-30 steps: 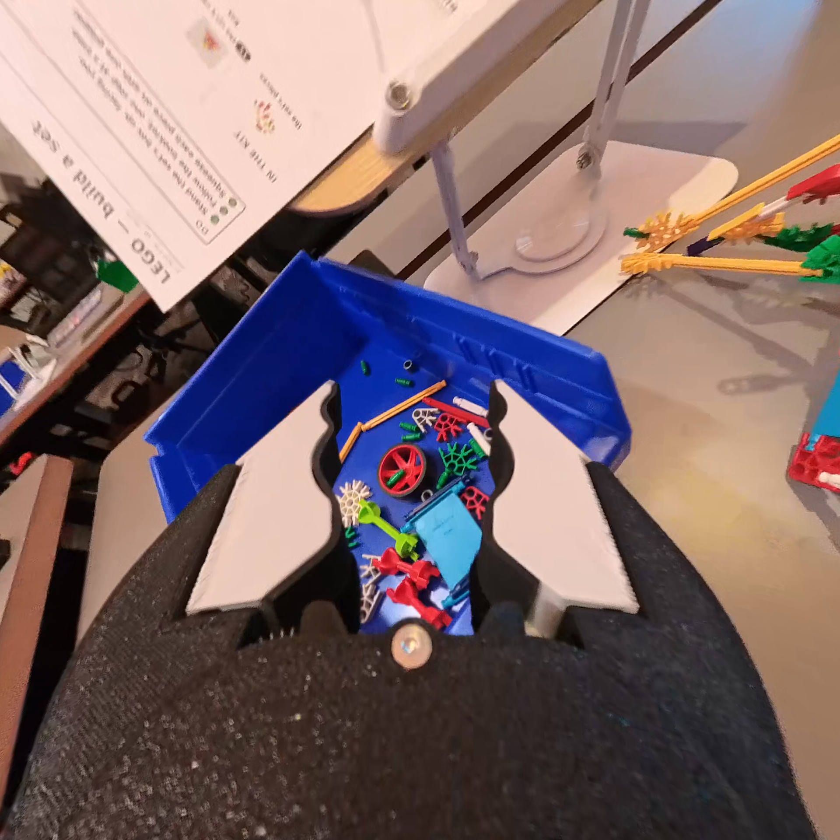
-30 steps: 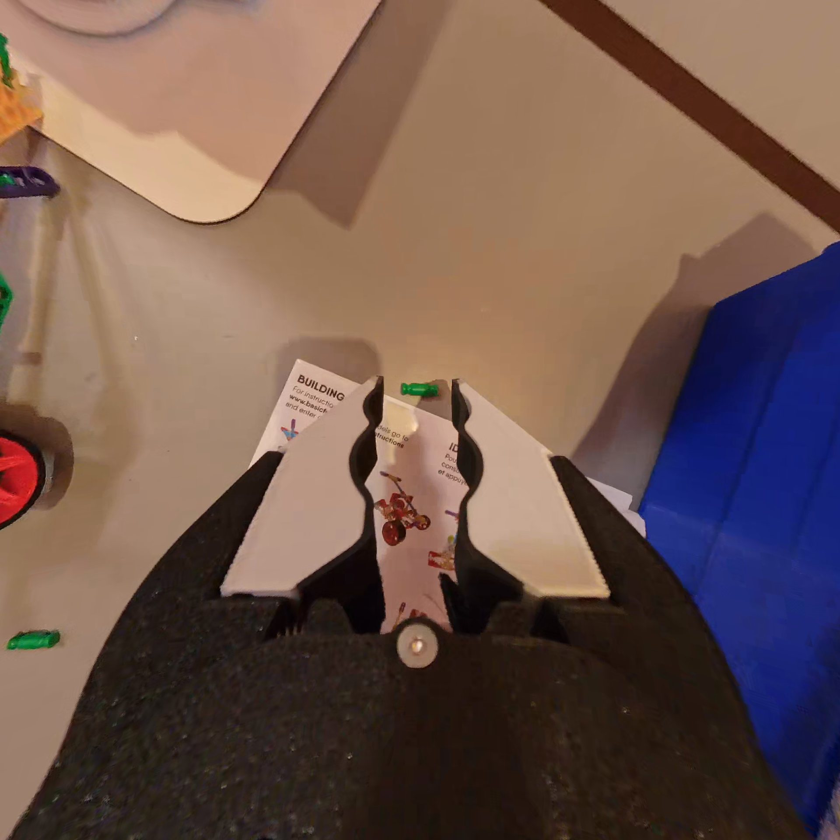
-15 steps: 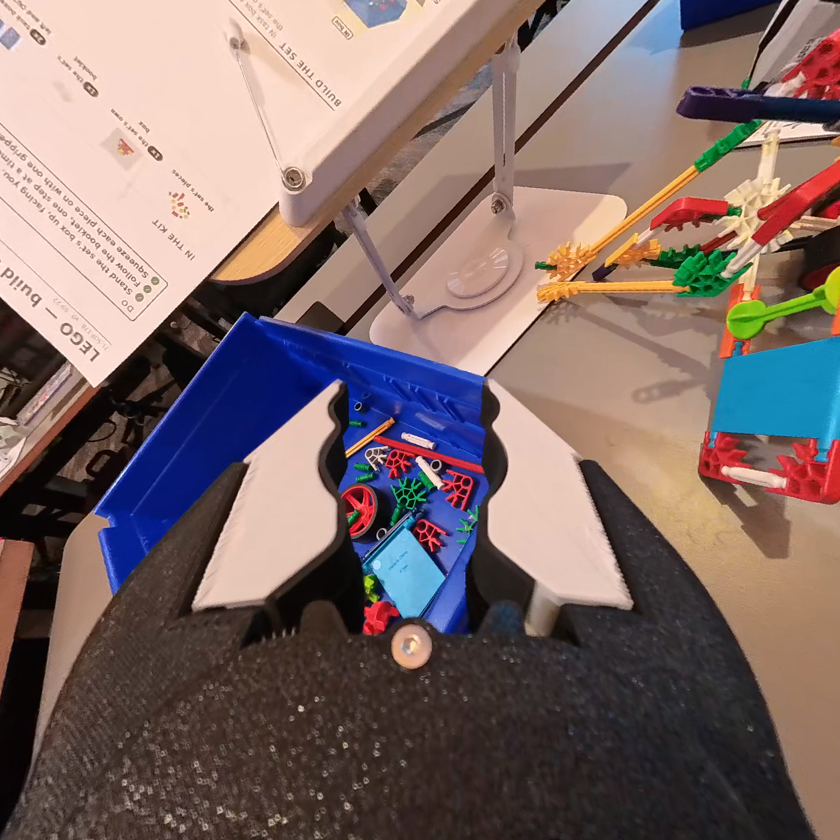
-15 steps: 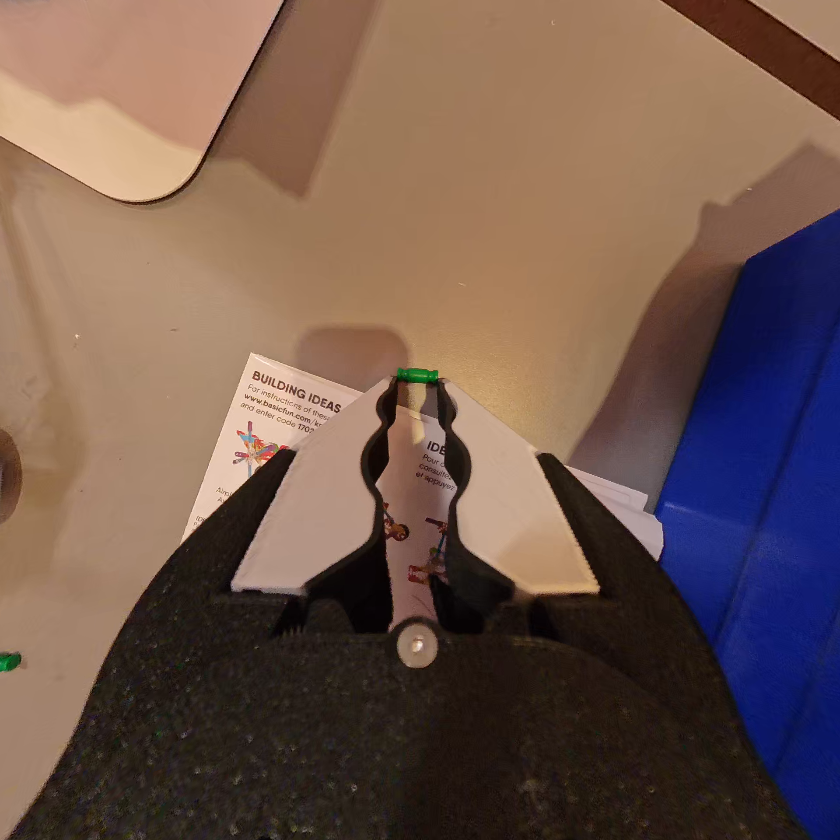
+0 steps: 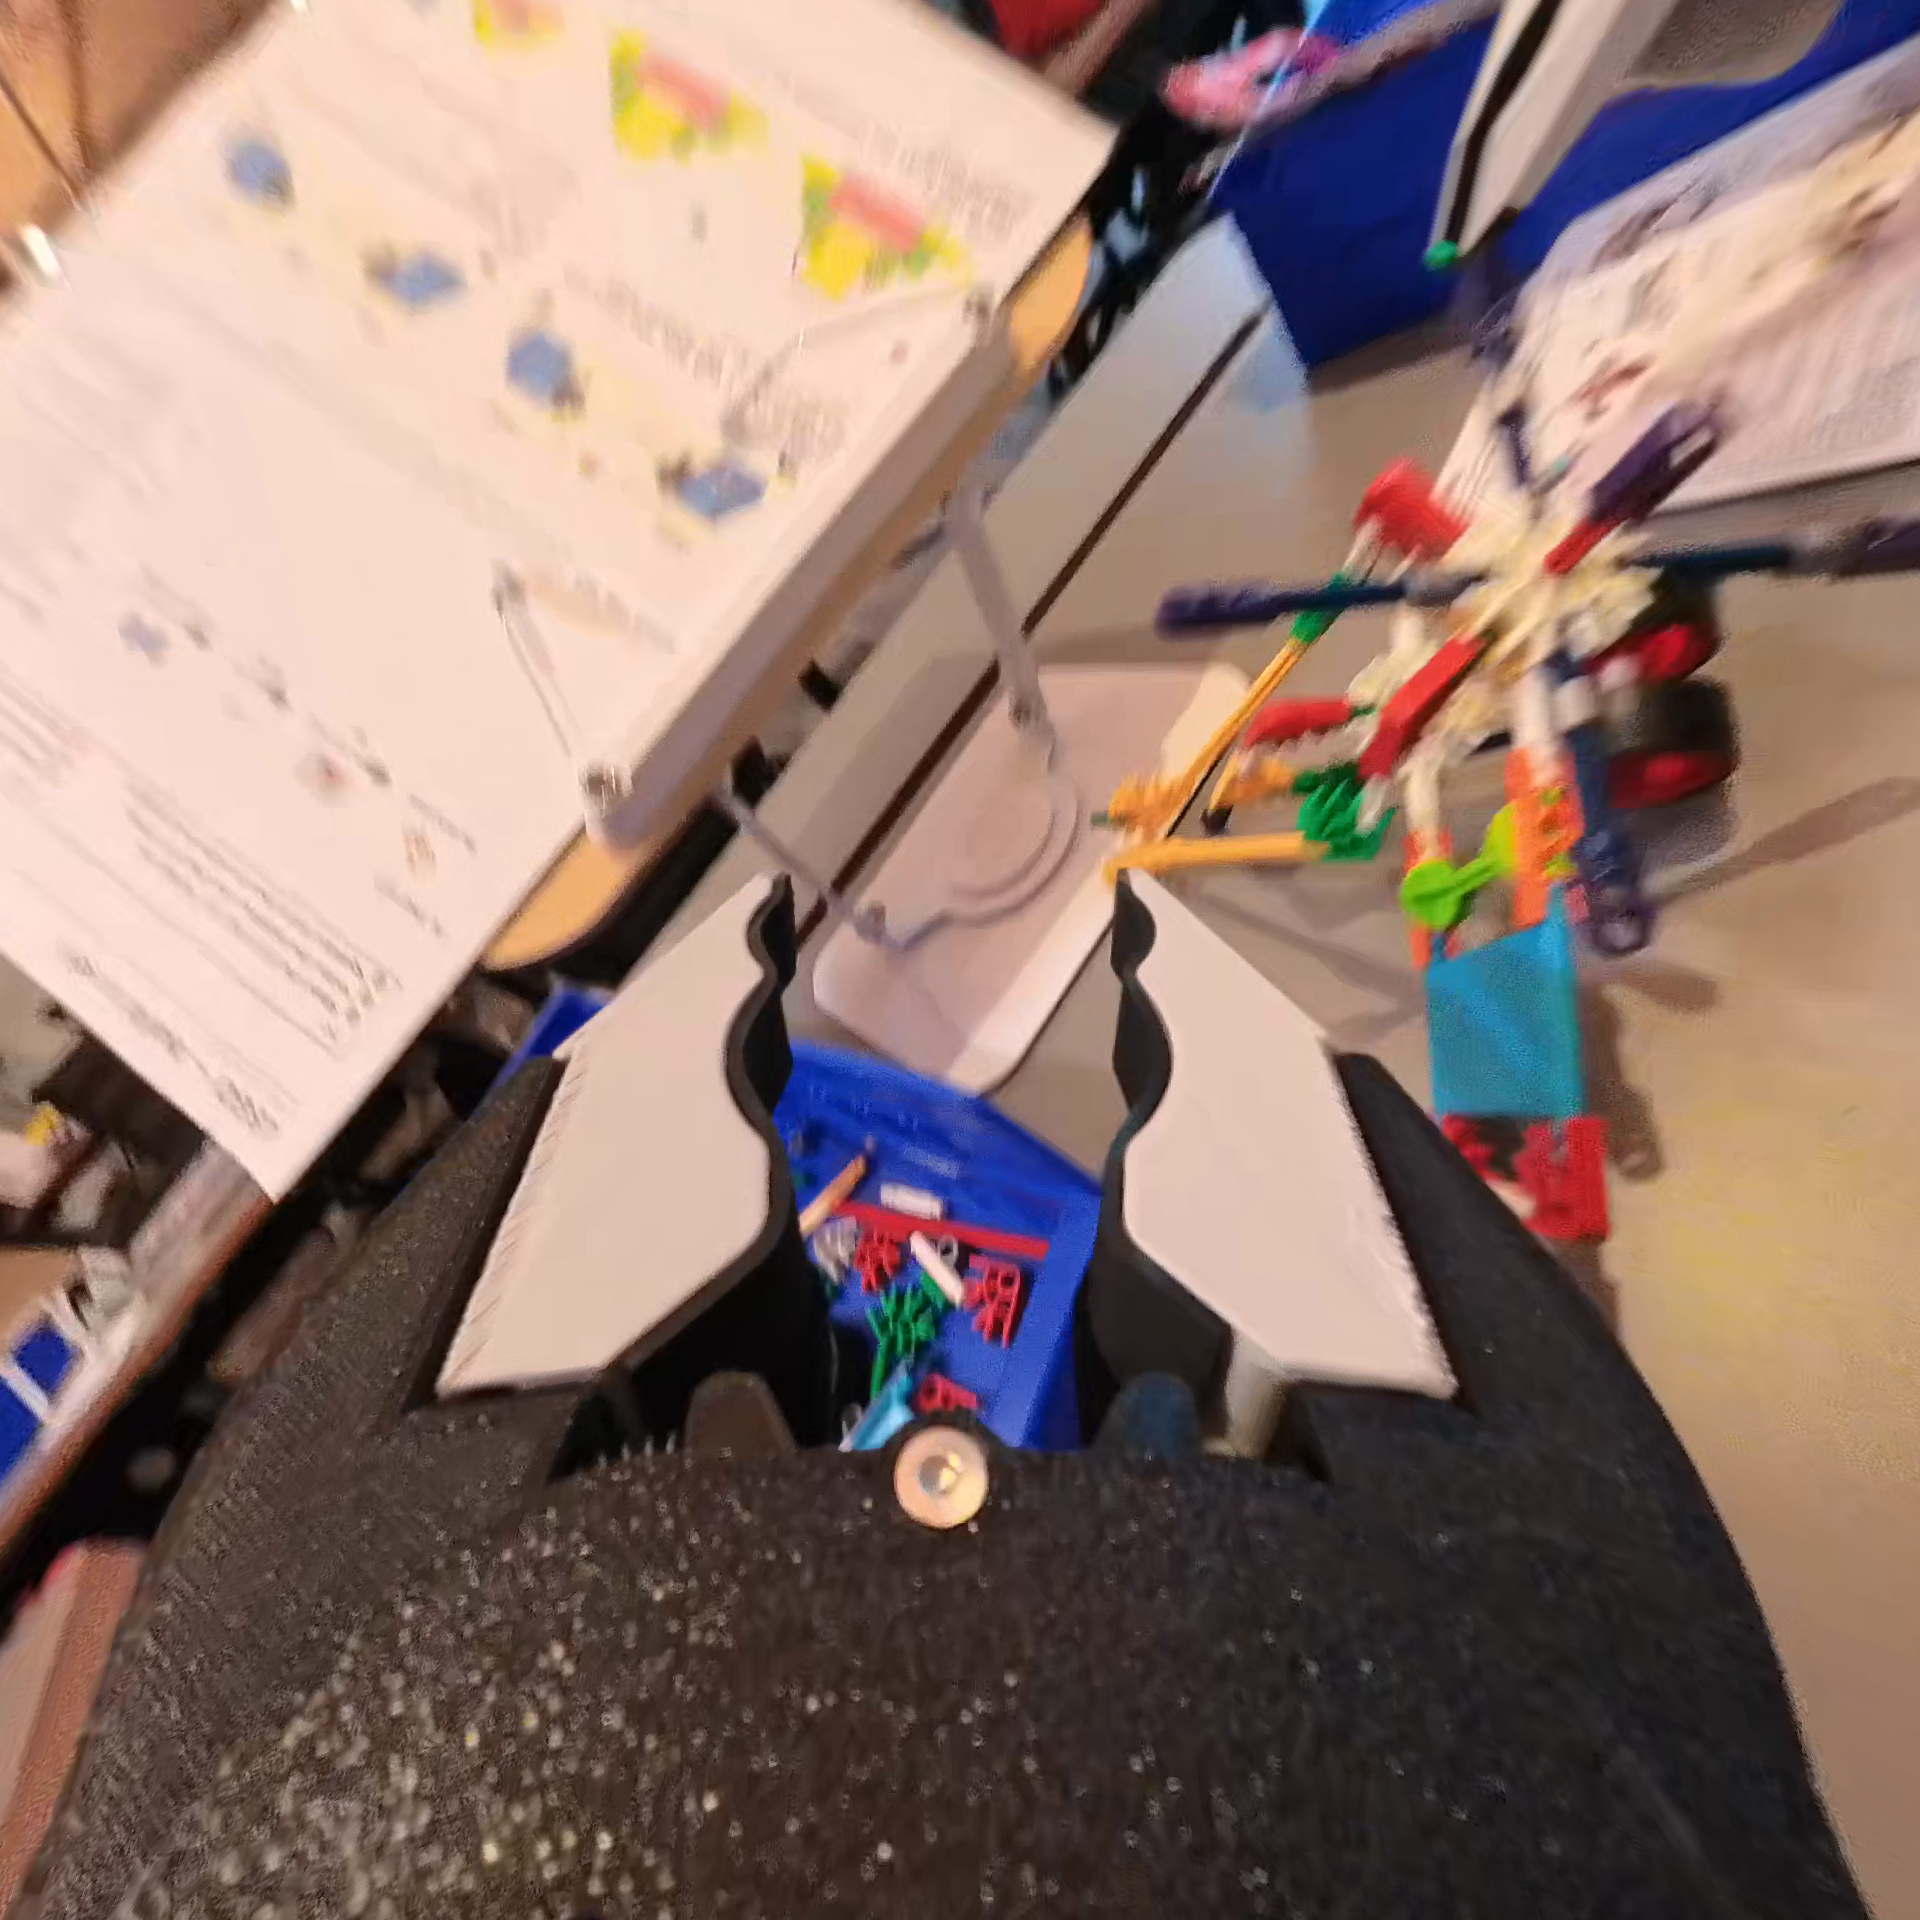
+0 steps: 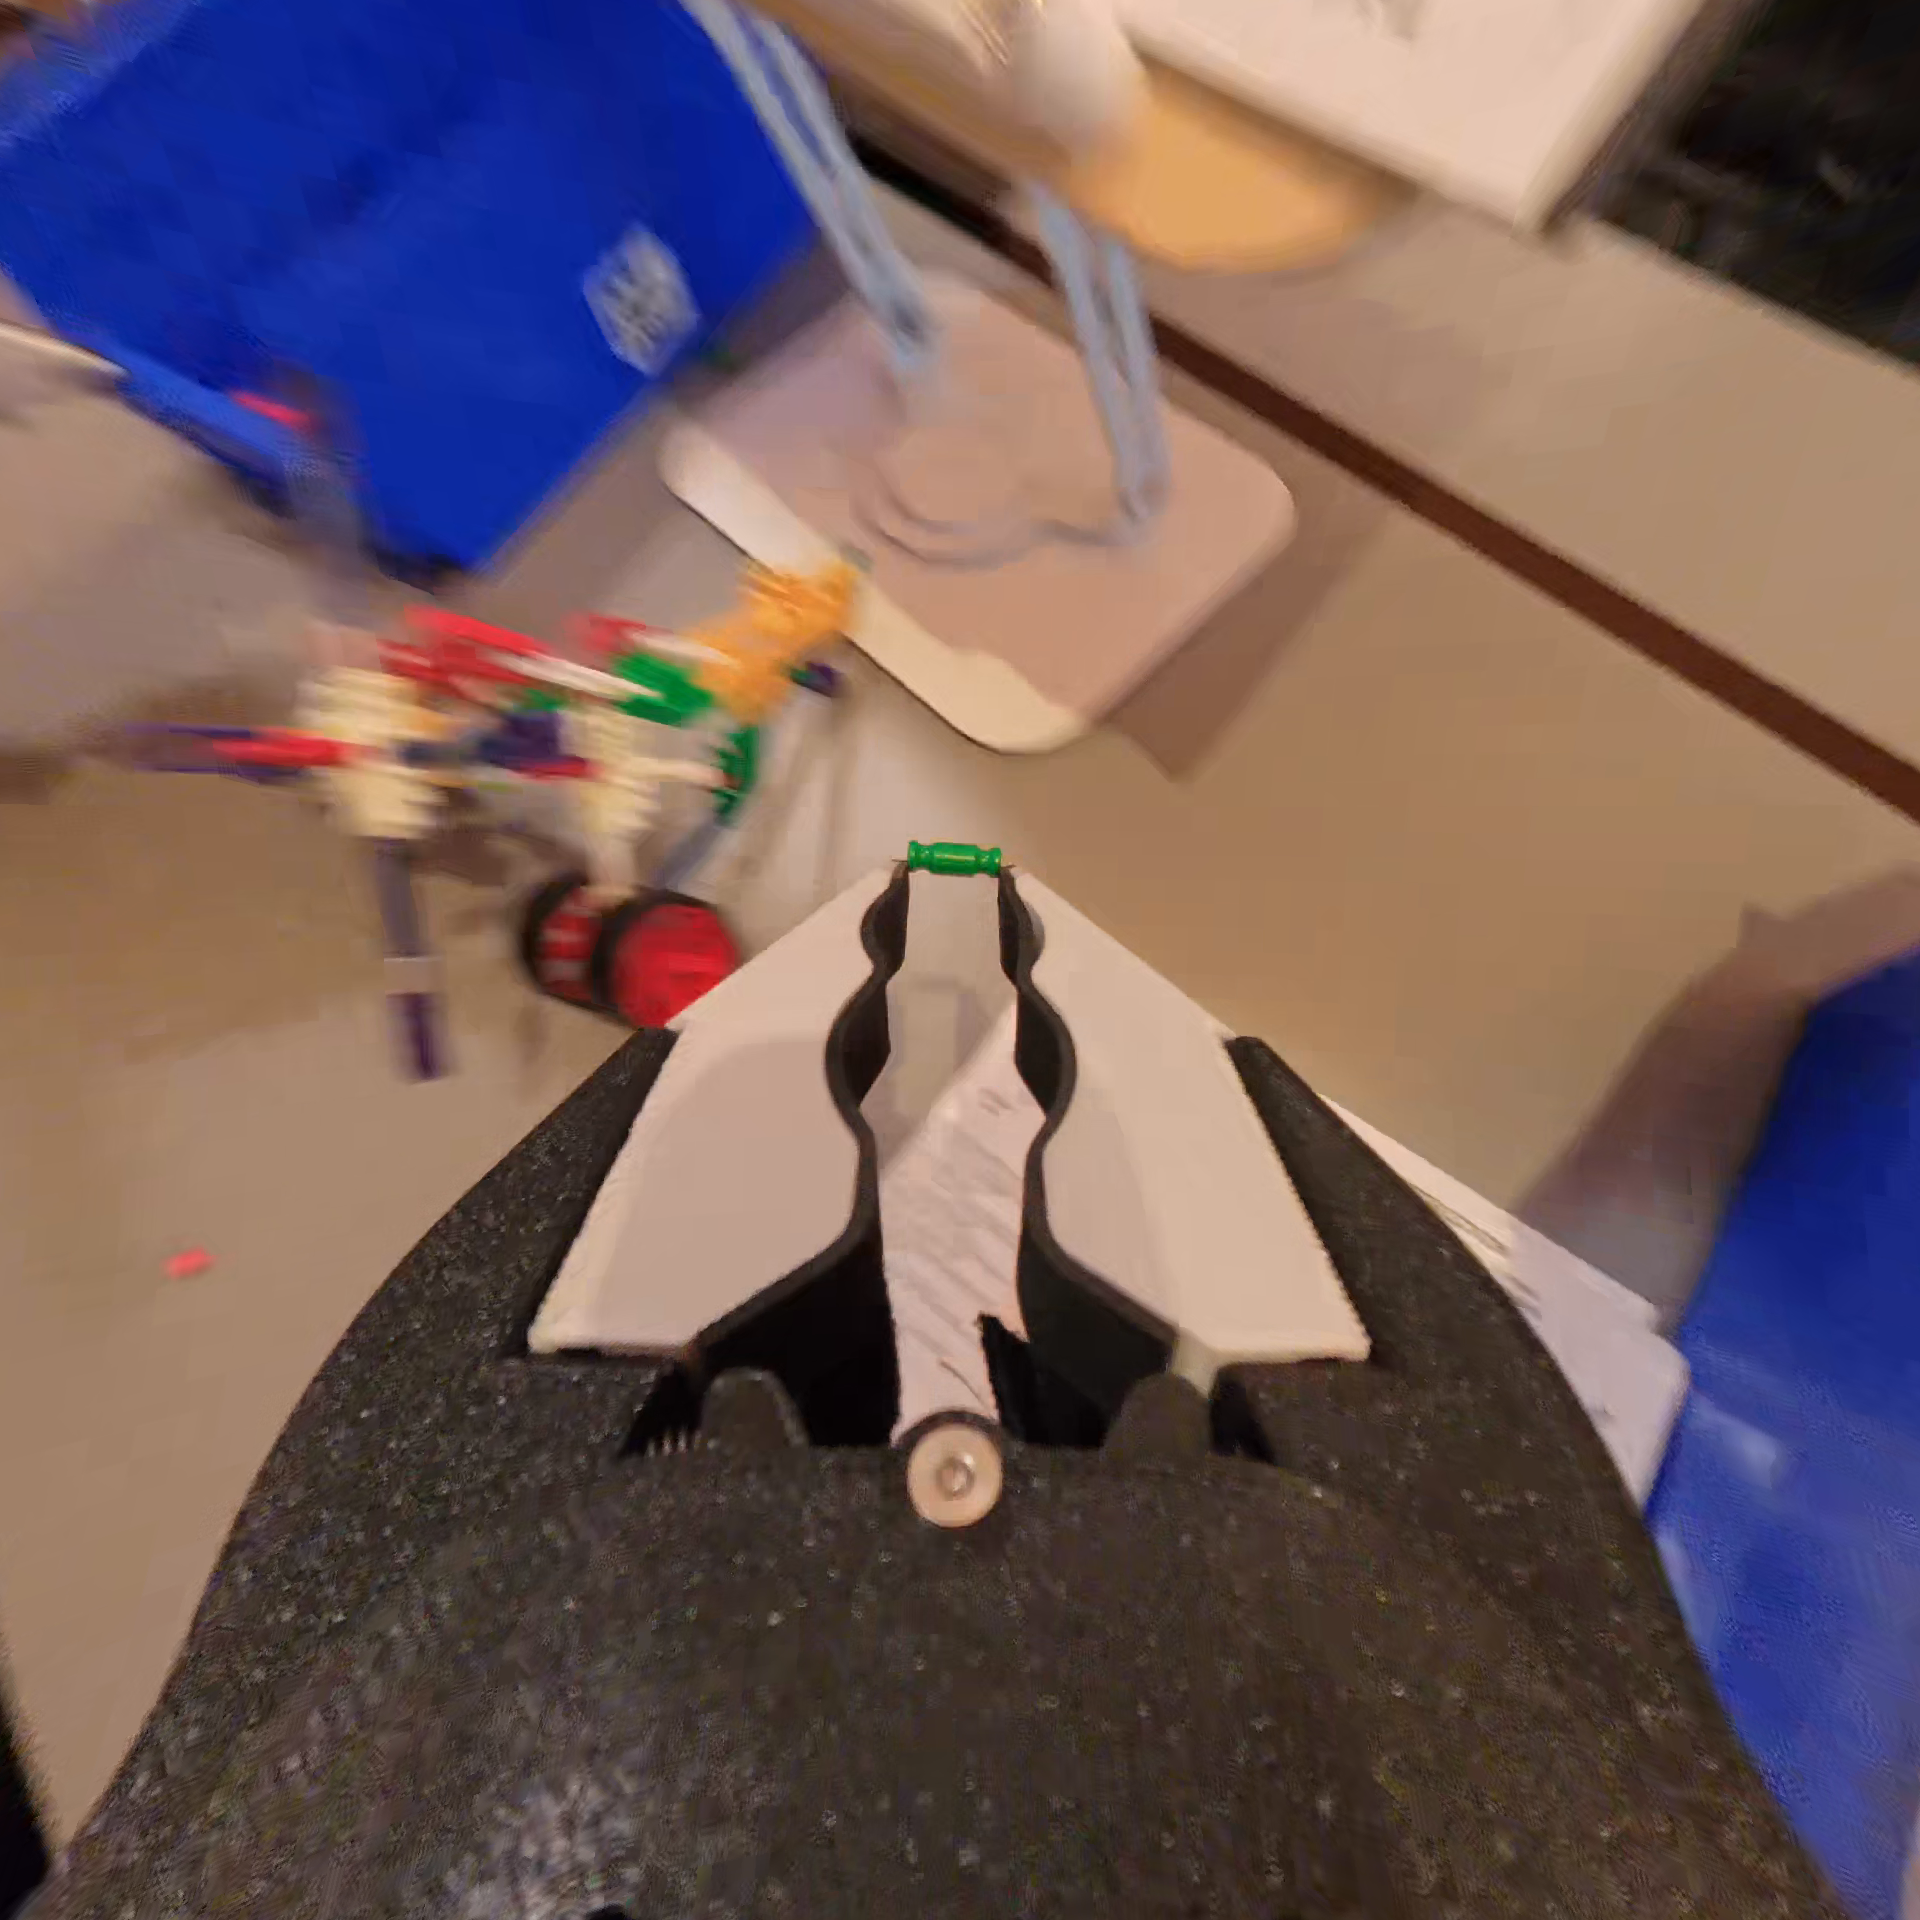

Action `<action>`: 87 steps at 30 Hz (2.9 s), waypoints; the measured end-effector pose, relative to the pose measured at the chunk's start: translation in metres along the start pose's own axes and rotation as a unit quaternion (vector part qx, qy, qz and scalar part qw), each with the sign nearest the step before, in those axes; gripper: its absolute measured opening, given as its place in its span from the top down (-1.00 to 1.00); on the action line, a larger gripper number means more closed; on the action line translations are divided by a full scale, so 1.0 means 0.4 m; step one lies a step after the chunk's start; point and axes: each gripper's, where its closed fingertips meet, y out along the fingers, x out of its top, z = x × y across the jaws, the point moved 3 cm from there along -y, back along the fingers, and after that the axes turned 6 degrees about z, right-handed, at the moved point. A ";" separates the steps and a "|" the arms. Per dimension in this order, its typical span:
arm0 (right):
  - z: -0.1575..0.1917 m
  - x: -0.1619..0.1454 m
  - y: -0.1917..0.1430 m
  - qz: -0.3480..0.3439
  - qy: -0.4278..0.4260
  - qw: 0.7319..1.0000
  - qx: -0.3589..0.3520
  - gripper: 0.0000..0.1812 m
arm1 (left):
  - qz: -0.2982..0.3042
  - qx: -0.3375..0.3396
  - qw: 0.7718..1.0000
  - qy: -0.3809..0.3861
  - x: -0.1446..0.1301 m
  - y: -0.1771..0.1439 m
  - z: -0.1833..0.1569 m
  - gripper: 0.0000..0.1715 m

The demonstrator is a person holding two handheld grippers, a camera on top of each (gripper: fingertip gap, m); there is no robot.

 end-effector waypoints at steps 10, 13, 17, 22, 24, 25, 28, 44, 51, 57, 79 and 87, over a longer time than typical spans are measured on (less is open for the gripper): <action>0.365 0.058 -0.119 -0.120 -0.048 0.966 0.223 0.83 | -0.190 0.013 0.966 0.177 0.283 -0.073 -0.246 0.49; 0.414 0.051 -0.113 -0.127 -0.046 0.954 0.269 0.83 | -0.205 0.021 0.957 0.206 0.298 -0.070 -0.286 0.64; 0.444 0.041 -0.100 -0.122 -0.042 0.945 0.299 0.83 | -0.216 0.019 0.951 0.219 0.295 -0.072 -0.309 0.85; 0.454 0.043 -0.098 -0.132 -0.037 0.941 0.310 0.82 | -0.222 0.019 0.951 0.213 0.285 -0.085 -0.310 0.97; 0.439 0.044 -0.101 -0.136 -0.037 0.946 0.293 0.80 | -0.206 0.038 0.955 0.210 0.261 -0.090 -0.272 0.98; 0.430 0.041 -0.106 -0.138 -0.038 0.948 0.284 0.77 | -0.188 0.050 0.960 0.204 0.239 -0.092 -0.236 0.97; 0.386 0.010 -0.107 -0.123 -0.050 0.963 0.232 0.77 | -0.101 0.113 0.974 0.171 0.121 -0.093 -0.066 0.97; 0.256 -0.303 0.094 0.152 -0.171 0.971 0.074 0.96 | 0.053 0.107 0.989 0.088 -0.055 -0.081 0.052 0.56; 0.322 -0.252 0.045 0.066 -0.136 0.976 0.155 0.97 | -0.054 -0.008 0.986 0.160 0.100 -0.101 -0.213 0.58; 0.423 -0.175 -0.013 0.000 -0.125 0.964 0.236 0.96 | -0.094 -0.102 0.956 0.260 0.153 -0.076 -0.463 0.57; 0.399 -0.308 0.018 0.104 -0.216 0.962 0.132 0.76 | 0.186 0.086 0.976 0.069 -0.210 -0.021 0.097 0.64; 0.420 -0.393 0.019 0.140 -0.234 0.949 0.157 0.75 | 0.120 0.088 0.986 0.077 -0.115 -0.059 0.042 0.54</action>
